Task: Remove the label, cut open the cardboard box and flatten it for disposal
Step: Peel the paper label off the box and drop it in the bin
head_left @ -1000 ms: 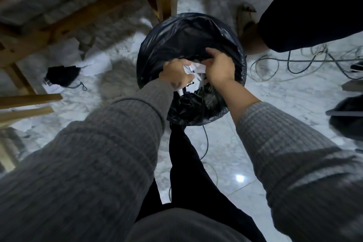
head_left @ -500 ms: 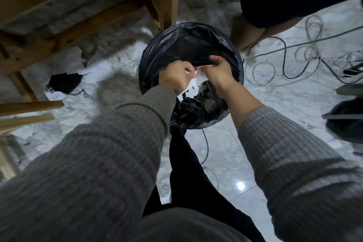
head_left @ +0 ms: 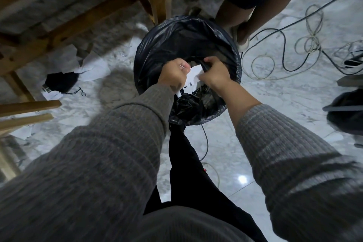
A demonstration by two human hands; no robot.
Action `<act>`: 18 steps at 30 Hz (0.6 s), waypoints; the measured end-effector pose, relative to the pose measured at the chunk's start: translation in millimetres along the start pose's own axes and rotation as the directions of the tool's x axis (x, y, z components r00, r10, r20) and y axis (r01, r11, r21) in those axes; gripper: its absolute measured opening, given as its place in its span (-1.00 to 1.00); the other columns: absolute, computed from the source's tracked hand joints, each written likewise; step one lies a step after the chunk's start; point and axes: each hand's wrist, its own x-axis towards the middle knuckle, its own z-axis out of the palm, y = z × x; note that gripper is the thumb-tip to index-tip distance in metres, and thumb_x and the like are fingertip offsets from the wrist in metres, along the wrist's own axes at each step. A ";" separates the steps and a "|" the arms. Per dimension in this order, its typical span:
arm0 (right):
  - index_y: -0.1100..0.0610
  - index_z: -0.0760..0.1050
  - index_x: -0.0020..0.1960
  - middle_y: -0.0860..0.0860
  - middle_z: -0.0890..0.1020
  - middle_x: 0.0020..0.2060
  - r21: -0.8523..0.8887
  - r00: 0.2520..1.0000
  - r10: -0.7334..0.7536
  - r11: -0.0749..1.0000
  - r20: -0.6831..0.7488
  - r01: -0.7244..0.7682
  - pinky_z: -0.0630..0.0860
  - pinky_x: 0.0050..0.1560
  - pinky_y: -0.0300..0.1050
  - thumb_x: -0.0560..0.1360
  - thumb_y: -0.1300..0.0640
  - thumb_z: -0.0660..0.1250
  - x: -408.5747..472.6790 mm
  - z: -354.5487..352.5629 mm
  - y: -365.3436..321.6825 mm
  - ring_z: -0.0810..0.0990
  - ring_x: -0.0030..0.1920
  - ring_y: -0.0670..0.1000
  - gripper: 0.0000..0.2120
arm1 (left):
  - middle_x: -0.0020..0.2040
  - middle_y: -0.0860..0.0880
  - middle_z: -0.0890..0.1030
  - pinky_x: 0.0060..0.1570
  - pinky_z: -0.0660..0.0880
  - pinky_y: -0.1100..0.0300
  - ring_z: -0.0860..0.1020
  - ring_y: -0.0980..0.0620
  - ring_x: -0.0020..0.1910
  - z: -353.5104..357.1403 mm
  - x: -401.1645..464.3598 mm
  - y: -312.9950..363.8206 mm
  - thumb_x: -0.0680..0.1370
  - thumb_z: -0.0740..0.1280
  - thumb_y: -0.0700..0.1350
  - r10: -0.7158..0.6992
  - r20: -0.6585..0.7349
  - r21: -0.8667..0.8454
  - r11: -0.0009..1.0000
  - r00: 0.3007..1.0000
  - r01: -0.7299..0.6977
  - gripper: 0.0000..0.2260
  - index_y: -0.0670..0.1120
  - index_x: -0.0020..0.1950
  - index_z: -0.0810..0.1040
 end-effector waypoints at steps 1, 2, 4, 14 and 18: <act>0.12 0.40 0.28 0.02 0.52 0.02 -0.039 1.000 0.017 0.999 -0.006 -0.017 0.44 -0.01 -0.20 0.39 0.23 0.41 -0.1 -0.5 0.1 0.53 0.02 0.03 -0.52 | -0.30 0.06 0.49 -0.43 0.33 0.53 0.43 0.21 -0.33 1.1 -0.1 0.5 0.57 0.28 -0.23 -0.008 -0.010 -0.012 1.000 1.000 0.008 -0.92 -0.16 -0.06 0.57; 0.14 0.41 0.25 0.02 0.51 0.00 -0.041 0.999 0.048 0.998 -0.002 -0.048 0.42 -0.05 -0.20 0.38 0.20 0.43 0.3 -0.6 0.1 0.51 -0.02 0.02 -0.54 | -0.29 0.05 0.50 -0.42 0.33 0.53 0.45 0.19 -0.32 2.4 0.1 1.0 0.57 0.28 -0.25 -0.011 -0.025 -0.029 1.000 1.000 0.011 -0.91 -0.19 -0.03 0.58; 0.19 0.43 0.12 0.04 0.54 -0.10 0.075 0.993 0.120 0.990 0.021 -0.121 0.46 -0.15 -0.16 0.35 0.23 0.46 2.3 0.8 -0.2 0.54 -0.17 0.03 -0.62 | -0.21 -0.02 0.55 -0.37 0.34 0.53 0.49 0.11 -0.24 3.8 0.5 0.6 0.56 0.29 -0.23 -0.008 -0.062 -0.043 0.999 0.998 0.005 -0.87 -0.25 0.03 0.58; 0.08 0.54 0.23 0.07 0.66 0.07 0.130 0.997 0.067 0.990 -0.049 -0.060 0.51 0.10 -0.18 0.41 0.31 0.33 20.7 14.5 8.2 0.60 0.00 0.01 -0.59 | 0.07 -0.15 0.60 -0.24 0.40 0.51 0.57 0.06 -0.14 3.8 6.3 -11.4 0.54 0.30 -0.25 -0.053 -0.001 0.041 0.998 0.999 0.053 -0.74 -0.17 0.23 0.53; -0.09 0.38 0.39 -0.01 0.57 0.07 -0.003 0.996 0.068 0.998 0.051 -0.068 0.29 0.02 -0.17 0.37 0.33 0.18 23.0 16.5 9.2 0.37 -0.07 -0.01 -0.37 | 0.26 -0.09 0.53 0.08 0.37 0.29 0.52 -0.01 0.15 -1.6 8.2 -14.5 0.54 0.36 -0.13 -0.101 0.089 0.187 0.979 0.991 0.083 -0.51 -0.11 0.46 0.33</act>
